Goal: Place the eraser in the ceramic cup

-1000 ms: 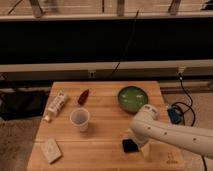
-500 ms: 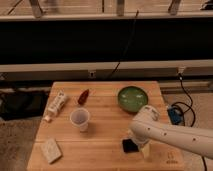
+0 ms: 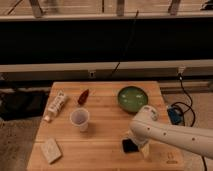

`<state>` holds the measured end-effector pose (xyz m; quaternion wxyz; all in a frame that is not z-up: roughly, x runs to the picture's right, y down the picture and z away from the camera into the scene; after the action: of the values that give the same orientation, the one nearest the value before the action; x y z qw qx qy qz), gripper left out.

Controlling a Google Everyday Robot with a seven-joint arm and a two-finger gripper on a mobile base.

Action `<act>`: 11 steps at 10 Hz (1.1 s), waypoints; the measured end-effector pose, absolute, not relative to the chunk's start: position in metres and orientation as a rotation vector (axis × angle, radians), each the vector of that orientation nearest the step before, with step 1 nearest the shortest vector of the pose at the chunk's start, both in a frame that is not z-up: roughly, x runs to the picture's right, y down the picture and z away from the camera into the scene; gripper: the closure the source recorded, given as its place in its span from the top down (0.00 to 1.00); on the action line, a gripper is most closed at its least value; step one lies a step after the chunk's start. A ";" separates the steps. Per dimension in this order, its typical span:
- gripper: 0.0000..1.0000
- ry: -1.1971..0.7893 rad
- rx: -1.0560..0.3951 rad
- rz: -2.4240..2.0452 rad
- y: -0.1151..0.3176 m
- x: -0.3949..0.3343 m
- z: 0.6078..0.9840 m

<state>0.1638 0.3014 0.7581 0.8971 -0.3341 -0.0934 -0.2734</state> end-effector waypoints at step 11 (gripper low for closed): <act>0.80 -0.228 -0.700 -0.630 0.307 0.161 0.761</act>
<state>0.1609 0.3067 0.7607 0.8849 -0.3365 -0.1094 -0.3028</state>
